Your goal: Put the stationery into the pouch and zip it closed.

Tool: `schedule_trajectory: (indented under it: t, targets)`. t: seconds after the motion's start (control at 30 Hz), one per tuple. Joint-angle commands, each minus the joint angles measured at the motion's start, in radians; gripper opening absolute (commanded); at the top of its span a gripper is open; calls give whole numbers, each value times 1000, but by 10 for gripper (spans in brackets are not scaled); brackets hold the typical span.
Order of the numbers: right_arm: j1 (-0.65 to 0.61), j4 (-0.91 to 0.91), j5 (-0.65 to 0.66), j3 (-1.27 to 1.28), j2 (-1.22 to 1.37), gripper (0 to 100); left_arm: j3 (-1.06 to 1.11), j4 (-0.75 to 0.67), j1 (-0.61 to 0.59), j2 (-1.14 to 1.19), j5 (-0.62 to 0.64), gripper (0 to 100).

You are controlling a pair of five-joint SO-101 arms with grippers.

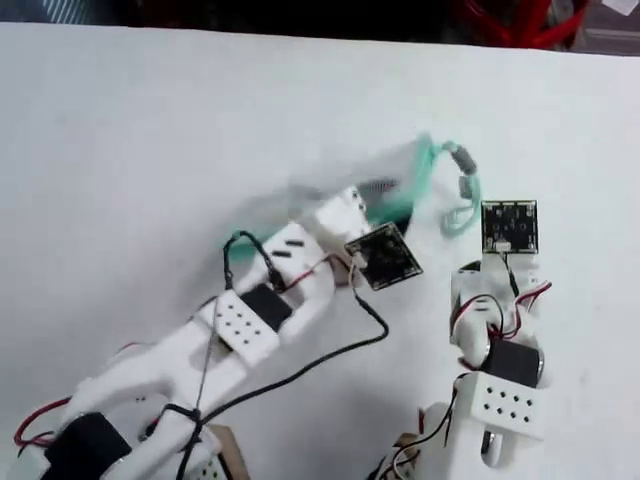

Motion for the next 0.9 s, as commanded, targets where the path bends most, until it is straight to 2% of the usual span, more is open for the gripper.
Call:
schedule_trajectory:
  t: [0.0,0.1,0.2,0.27,0.33,0.43,0.57,0.63,0.7,0.73,0.87]
  targets:
    - [15,-16,-8,-6,-16,22,-48,259,68,-131,170,261]
    - [15,-12,-8,-6,-16,29,-153,489,82,-163,236,295]
    - [15,-10,-8,-5,-16,109,-253,667,85,-163,244,299]
    - [16,-8,-8,-3,-16,161,-308,761,93,-174,233,296]
    - [16,-8,-8,-2,-16,169,-379,855,82,-202,161,286]
    - [16,-8,0,-2,-16,115,-485,980,5,-289,123,190]
    - [12,-16,2,14,-18,12,-566,1077,-193,-446,118,17]
    - [7,-7,2,14,-18,24,-569,1125,-306,-518,124,38]
    - [-51,47,18,-5,-22,18,-569,1218,-410,-576,124,22]
    - [-105,107,69,-29,-21,18,-569,1280,-458,-605,124,22]
    - [-466,381,408,-103,-16,19,-552,1590,-602,-697,120,24]
